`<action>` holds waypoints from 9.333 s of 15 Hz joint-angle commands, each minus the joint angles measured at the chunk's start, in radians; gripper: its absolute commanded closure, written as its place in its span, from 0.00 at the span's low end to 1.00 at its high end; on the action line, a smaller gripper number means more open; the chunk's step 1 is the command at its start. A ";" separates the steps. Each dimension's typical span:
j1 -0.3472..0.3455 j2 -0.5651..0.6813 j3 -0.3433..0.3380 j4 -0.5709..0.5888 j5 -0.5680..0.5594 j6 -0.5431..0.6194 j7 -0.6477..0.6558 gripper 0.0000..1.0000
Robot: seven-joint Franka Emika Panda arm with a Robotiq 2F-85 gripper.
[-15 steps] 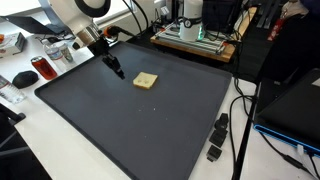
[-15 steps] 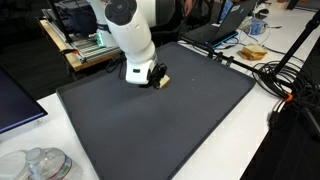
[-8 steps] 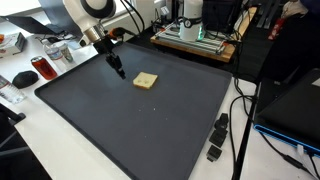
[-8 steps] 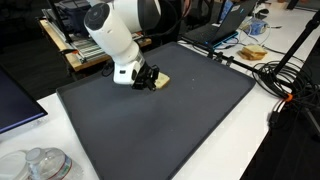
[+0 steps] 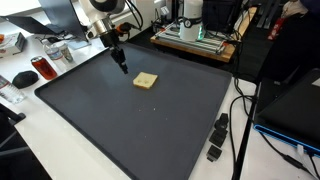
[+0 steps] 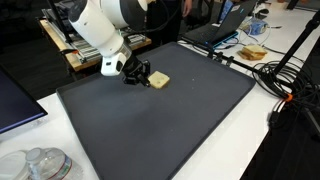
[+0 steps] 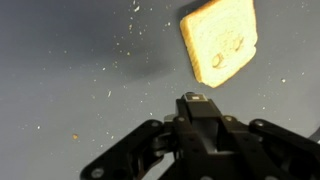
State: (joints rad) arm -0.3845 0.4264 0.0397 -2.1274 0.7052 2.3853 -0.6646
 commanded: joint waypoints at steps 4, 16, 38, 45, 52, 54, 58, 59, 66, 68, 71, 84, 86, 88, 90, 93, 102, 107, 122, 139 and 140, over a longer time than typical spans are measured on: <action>0.030 -0.120 -0.020 -0.185 0.085 0.113 -0.091 0.95; 0.059 -0.286 -0.067 -0.374 0.374 0.087 -0.165 0.95; 0.217 -0.375 -0.167 -0.513 0.577 0.218 0.236 0.95; 0.217 -0.384 -0.175 -0.487 0.226 0.214 0.333 0.95; 0.230 -0.386 -0.161 -0.447 -0.114 0.214 0.452 0.95; 0.248 -0.394 -0.147 -0.446 -0.208 0.218 0.490 0.95; 0.298 -0.404 -0.112 -0.440 -0.380 0.220 0.585 0.95; 0.309 -0.409 -0.103 -0.441 -0.422 0.218 0.606 0.95; 0.377 -0.438 -0.048 -0.446 -0.619 0.255 0.743 0.95; 0.388 -0.445 -0.037 -0.451 -0.657 0.269 0.777 0.95; 0.401 -0.446 -0.024 -0.453 -0.720 0.286 0.852 0.95; 0.450 -0.402 0.022 -0.401 -1.028 0.269 1.170 0.95; 0.441 -0.386 0.011 -0.390 -1.001 0.270 1.147 0.95; 0.430 -0.365 -0.003 -0.384 -0.950 0.284 1.095 0.95; 0.419 -0.340 -0.018 -0.376 -0.909 0.302 1.048 0.95; 0.403 -0.299 -0.035 -0.356 -0.840 0.310 0.983 0.95; 0.377 -0.170 -0.043 -0.275 -0.687 0.326 0.838 0.95; 0.383 -0.132 -0.057 -0.256 -0.697 0.321 0.849 0.95; 0.389 -0.008 -0.064 -0.204 -0.695 0.348 0.862 0.95; 0.353 -0.074 -0.040 -0.235 -0.616 0.323 0.801 0.78; 0.353 -0.074 -0.040 -0.235 -0.616 0.323 0.801 0.78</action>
State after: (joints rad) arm -0.0451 0.3527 0.0118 -2.3646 0.0796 2.7113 0.1436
